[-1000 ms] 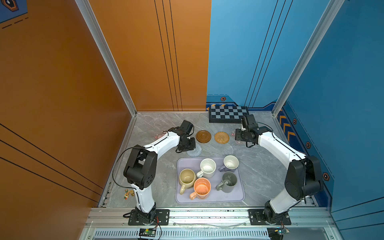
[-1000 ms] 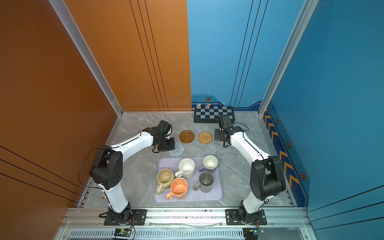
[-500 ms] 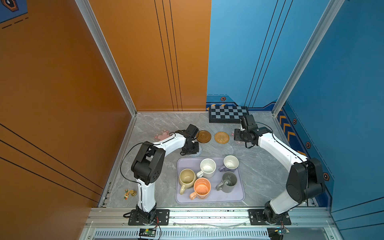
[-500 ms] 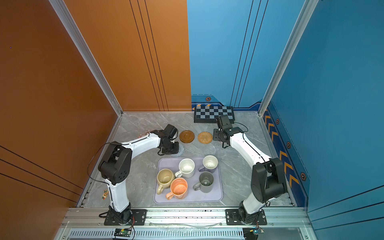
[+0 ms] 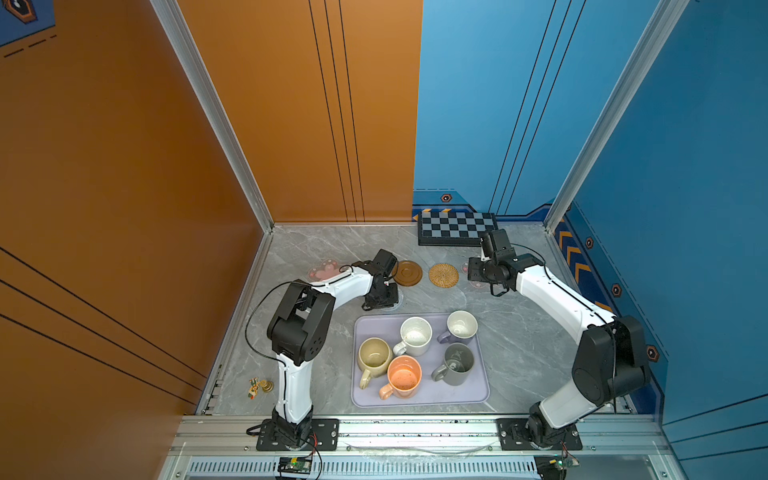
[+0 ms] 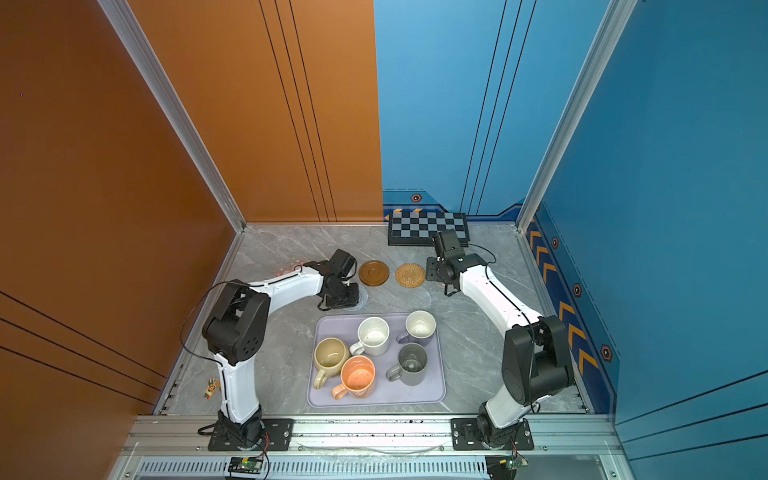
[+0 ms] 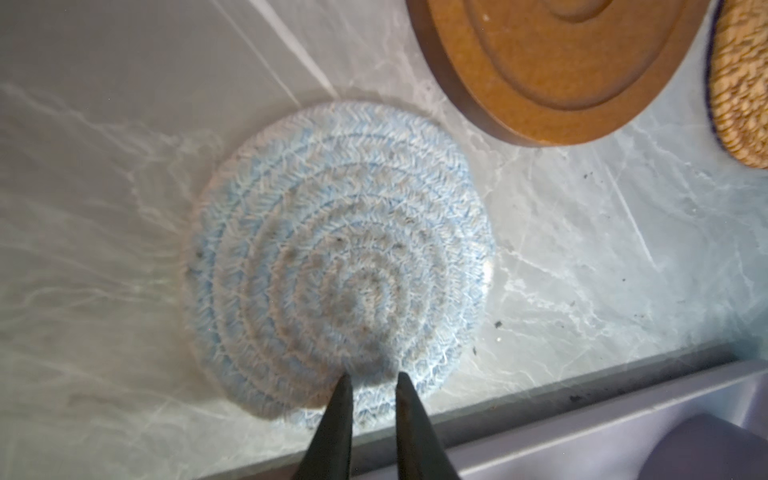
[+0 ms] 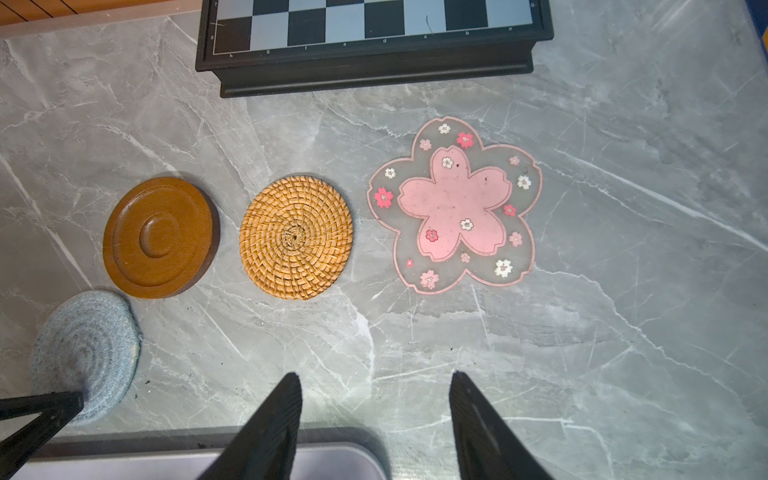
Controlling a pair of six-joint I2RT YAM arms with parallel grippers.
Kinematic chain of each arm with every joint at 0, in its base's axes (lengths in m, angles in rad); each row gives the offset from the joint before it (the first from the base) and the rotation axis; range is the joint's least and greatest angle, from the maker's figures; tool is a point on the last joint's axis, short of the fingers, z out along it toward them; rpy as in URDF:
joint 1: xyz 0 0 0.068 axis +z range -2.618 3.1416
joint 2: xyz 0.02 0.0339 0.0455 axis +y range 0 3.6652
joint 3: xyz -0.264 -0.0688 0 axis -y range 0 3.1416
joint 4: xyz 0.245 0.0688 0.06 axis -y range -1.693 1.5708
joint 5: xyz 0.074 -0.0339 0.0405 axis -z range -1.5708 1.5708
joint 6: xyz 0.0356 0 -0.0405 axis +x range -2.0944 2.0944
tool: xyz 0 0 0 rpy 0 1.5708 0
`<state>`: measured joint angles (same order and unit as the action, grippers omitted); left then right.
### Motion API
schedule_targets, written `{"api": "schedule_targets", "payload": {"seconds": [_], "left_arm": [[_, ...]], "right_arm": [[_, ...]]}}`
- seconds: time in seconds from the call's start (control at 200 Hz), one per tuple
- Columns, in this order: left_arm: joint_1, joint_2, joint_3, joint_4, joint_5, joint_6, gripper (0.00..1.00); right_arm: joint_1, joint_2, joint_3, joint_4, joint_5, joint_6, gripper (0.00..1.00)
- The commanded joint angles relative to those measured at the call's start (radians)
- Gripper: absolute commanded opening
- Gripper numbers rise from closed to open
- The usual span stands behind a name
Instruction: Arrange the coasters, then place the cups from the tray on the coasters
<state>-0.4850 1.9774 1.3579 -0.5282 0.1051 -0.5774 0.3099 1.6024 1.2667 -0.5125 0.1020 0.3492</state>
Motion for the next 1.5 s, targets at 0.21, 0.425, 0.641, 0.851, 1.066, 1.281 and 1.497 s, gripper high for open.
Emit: {"api": "schedule_targets", "payload": {"seconds": [0.21,0.425,0.641,0.851,1.066,1.281,1.497], "left_arm": [[0.071,0.015,-0.048,-0.007,-0.056,-0.020,0.20],[0.124,0.043,0.008,-0.035,-0.056,0.009,0.20],[0.144,0.089,0.097,-0.076,-0.070,0.052,0.20],[0.151,0.138,0.173,-0.108,-0.079,0.087,0.20],[0.152,0.192,0.247,-0.133,-0.111,0.101,0.20],[0.159,0.232,0.305,-0.150,-0.116,0.118,0.20],[0.169,0.264,0.371,-0.196,-0.141,0.163,0.20]], "right_arm": [[0.008,0.026,0.013,-0.012,0.020,0.013,0.60],[0.004,0.022,0.010,-0.015,0.024,0.007,0.60],[-0.002,0.020,0.004,-0.017,0.028,0.005,0.60],[-0.005,0.022,0.007,-0.018,0.028,0.006,0.60],[-0.005,0.037,0.019,-0.019,0.022,0.010,0.60],[-0.004,0.044,0.025,-0.021,0.026,0.007,0.60],[-0.006,0.055,0.040,-0.029,0.026,0.005,0.60]]}}
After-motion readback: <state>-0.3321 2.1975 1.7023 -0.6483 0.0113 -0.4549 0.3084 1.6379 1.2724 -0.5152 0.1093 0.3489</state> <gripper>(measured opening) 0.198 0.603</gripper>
